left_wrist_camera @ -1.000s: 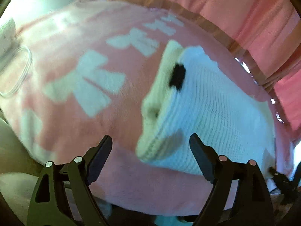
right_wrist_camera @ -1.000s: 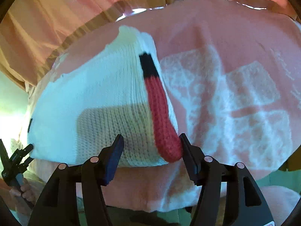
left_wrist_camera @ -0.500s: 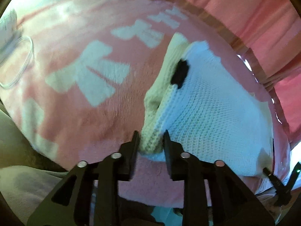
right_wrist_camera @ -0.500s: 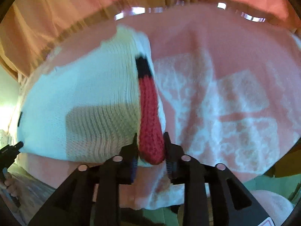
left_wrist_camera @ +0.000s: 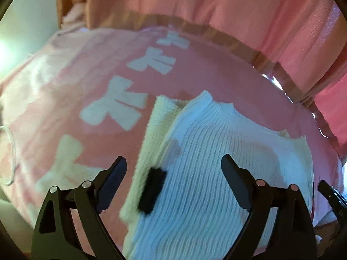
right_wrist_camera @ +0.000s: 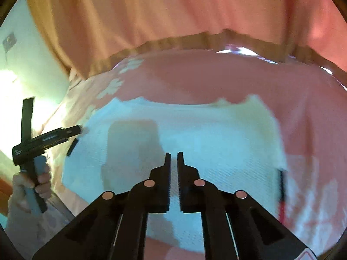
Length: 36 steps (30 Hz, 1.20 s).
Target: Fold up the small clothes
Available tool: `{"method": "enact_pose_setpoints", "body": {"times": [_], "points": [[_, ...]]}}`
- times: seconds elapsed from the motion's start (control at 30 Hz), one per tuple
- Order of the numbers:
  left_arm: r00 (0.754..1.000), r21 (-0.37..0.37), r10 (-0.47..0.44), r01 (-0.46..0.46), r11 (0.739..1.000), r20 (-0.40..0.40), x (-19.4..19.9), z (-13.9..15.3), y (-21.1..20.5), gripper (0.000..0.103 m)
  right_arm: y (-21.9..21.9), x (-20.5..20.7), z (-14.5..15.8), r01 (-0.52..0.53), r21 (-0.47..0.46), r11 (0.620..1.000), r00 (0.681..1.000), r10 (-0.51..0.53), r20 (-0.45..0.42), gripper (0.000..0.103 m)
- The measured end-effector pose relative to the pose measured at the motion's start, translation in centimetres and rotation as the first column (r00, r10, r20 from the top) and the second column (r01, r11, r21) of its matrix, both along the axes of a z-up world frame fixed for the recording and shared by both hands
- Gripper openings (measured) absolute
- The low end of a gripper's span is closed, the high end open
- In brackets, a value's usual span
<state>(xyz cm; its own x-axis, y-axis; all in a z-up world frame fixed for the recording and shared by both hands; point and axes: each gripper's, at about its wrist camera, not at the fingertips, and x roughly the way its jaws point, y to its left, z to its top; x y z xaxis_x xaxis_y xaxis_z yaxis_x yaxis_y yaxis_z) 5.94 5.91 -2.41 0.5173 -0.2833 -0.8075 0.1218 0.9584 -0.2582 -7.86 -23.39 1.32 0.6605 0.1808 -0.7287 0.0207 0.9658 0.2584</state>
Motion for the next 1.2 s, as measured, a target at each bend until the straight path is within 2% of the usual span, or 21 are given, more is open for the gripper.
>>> {"method": "enact_pose_setpoints", "body": {"times": [0.17, 0.27, 0.33, 0.43, 0.63, 0.7, 0.73, 0.8, 0.87, 0.9, 1.0, 1.2], "points": [[0.998, -0.027, 0.009, -0.011, 1.000, -0.068, 1.5, -3.0, -0.3, 0.086, 3.8, 5.6, -2.6, -0.102, 0.004, 0.995, 0.990, 0.102, -0.092, 0.003], [0.993, -0.062, 0.025, -0.032, 0.998, -0.114, 2.0, -4.3, 0.0, 0.086, 4.8, 7.6, -4.4, -0.114, -0.014, 0.993, 0.983, 0.111, -0.144, 0.003], [0.993, -0.071, 0.023, -0.031, 0.997, -0.112, 2.1, -4.4, 0.1, 0.086, 4.9, 8.9, -6.1, -0.111, -0.026, 0.994, 0.977, 0.104, -0.186, 0.000], [0.994, -0.054, 0.015, -0.021, 0.998, -0.110, 2.3, -4.6, -0.1, 0.088, 4.5, 9.3, -6.6, -0.106, 0.010, 0.994, 0.978, 0.106, -0.182, 0.000], [0.996, -0.013, 0.019, -0.020, 1.000, -0.086, 2.5, -4.7, -1.2, 0.091, 4.5, 9.3, -6.7, -0.121, 0.003, 0.993, 0.975, 0.119, -0.189, 0.000], [0.997, -0.019, 0.018, -0.019, 1.000, -0.071, 2.5, -4.6, -1.3, 0.080, 4.4, 9.2, -6.7, -0.120, 0.002, 0.993, 0.975, 0.118, -0.189, 0.000], [0.998, -0.027, 0.006, -0.008, 1.000, -0.060, 2.4, -4.4, -1.4, 0.069, 4.4, 9.1, -6.7, -0.118, 0.002, 0.993, 0.975, 0.116, -0.188, 0.000], [0.999, -0.035, 0.009, -0.010, 0.999, -0.050, 2.2, -4.1, -1.2, 0.057, 4.6, 9.6, -6.8, -0.116, 0.004, 0.993, 0.976, 0.115, -0.187, 0.000], [0.999, -0.056, 0.027, -0.030, 0.998, -0.047, 2.0, -3.7, -0.7, 0.033, 4.6, 9.7, -6.8, -0.112, 0.009, 0.994, 0.976, 0.111, -0.187, 0.000], [0.998, -0.067, 0.035, -0.038, 0.997, -0.044, 1.9, -3.4, -0.4, 0.028, 4.6, 9.7, -6.8, -0.111, 0.007, 0.994, 0.976, 0.110, -0.188, 0.000], [0.999, -0.109, 0.036, -0.040, 0.993, -0.039, 1.4, -2.3, -0.1, 0.023, 4.9, 9.7, -6.8, -0.113, -0.014, 0.994, 0.976, 0.108, -0.188, 0.000], [0.999, -0.052, 0.035, -0.035, 0.998, 0.000, 0.3, -0.9, -1.5, 0.023, 5.2, 9.7, -6.6, -0.116, -0.050, 0.992, 0.977, 0.104, -0.187, 0.000]]}}
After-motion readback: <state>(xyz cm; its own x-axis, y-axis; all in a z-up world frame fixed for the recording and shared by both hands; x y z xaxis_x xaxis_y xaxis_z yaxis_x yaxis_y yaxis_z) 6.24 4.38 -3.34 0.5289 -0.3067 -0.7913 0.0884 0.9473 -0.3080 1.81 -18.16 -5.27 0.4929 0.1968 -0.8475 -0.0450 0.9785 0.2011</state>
